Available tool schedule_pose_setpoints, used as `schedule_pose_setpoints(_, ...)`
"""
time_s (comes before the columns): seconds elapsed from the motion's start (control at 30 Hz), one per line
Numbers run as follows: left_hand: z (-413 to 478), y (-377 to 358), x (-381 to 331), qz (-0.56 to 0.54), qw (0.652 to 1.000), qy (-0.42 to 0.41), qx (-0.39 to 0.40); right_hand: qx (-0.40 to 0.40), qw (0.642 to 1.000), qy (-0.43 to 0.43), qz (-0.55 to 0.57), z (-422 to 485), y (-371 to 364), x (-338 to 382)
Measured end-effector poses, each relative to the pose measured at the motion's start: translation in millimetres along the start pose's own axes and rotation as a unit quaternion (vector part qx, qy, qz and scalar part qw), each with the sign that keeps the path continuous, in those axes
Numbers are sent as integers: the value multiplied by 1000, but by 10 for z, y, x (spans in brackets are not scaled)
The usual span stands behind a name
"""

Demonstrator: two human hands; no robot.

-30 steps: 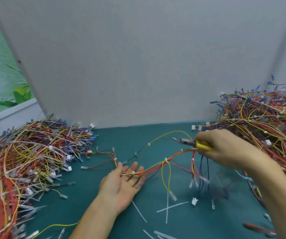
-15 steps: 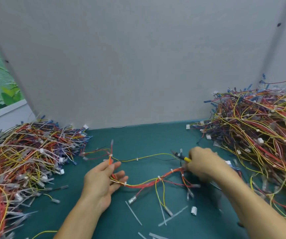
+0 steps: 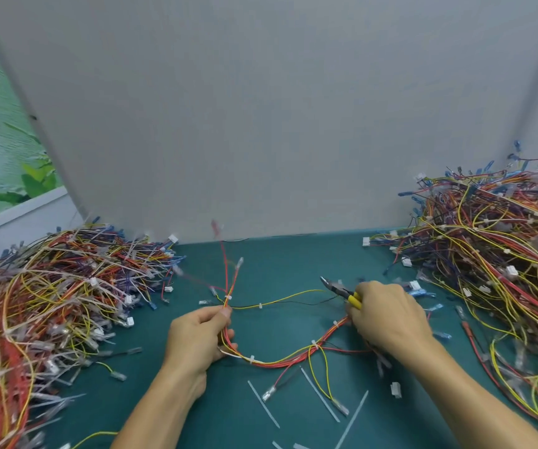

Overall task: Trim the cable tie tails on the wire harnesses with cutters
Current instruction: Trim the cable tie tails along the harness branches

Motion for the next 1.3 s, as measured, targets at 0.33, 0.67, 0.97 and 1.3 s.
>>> schedule_pose_setpoints(0.33,15,-20,-45,-12,999,-36,4,-84,971,81,210,-40,322,255)
schedule_pose_setpoints(0.67,4,-27,-81,-9,998,-57,6,-41,937,77,339,-59,357,268)
schedule_pose_setpoints(0.97,30,-22,-106,-16,997,-80,10,0,890,41,453,-36,317,227)
schedule_pose_setpoints(1.3,17,38,-223,-163,983,-76,-16,-5,676,-176,715,30,207,-99)
Point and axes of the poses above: each hand's wrist, its own z-axis towards the middle knuckle, its own y-axis out of the back of the hand, x = y × z, the point moved 7 cm from there along z, towards the middle knuckle, and after that the axes turned 9 degrees about -z, right-handed, at the moved point
